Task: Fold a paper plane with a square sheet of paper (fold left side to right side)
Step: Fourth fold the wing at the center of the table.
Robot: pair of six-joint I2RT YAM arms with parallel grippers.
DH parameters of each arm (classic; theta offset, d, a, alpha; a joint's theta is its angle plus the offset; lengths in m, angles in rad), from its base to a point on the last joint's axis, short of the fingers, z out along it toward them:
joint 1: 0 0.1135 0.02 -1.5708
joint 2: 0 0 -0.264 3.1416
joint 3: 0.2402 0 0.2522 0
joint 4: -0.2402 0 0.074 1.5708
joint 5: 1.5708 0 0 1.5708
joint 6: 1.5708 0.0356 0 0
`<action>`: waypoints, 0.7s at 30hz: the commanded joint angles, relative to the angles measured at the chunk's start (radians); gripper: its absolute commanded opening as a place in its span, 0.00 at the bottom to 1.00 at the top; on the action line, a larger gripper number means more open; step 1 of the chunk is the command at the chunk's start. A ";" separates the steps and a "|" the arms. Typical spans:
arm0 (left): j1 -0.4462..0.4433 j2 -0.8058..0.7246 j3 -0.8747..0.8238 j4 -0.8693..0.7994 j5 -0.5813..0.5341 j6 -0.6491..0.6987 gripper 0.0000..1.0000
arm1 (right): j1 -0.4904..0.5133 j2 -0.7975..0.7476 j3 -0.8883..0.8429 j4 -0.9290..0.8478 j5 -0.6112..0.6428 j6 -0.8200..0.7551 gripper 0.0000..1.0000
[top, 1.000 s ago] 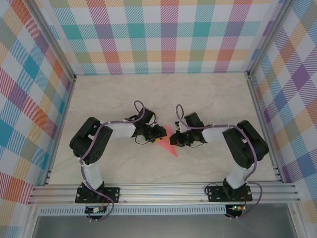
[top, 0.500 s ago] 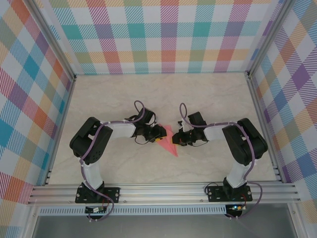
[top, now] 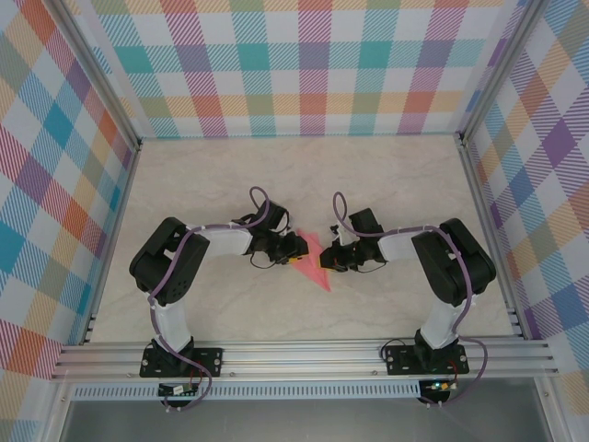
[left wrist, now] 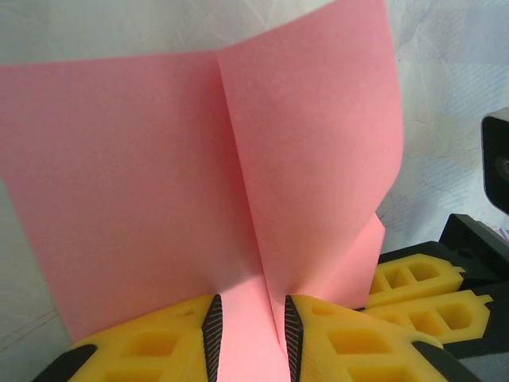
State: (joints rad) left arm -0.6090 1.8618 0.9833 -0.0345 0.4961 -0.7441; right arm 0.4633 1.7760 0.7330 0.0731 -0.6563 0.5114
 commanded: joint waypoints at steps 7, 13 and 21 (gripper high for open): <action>-0.034 -0.036 0.024 -0.019 0.021 -0.006 0.31 | -0.009 0.019 0.009 -0.029 0.000 -0.031 0.09; -0.035 -0.096 0.032 -0.082 -0.018 0.017 0.33 | -0.010 0.023 0.009 -0.030 0.001 -0.031 0.09; -0.043 -0.046 0.034 -0.054 -0.007 0.000 0.34 | -0.010 0.021 0.008 -0.032 0.001 -0.030 0.09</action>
State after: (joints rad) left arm -0.6422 1.7996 0.9985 -0.0776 0.4877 -0.7441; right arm 0.4599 1.7779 0.7334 0.0731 -0.6636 0.5083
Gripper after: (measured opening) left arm 0.341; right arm 0.091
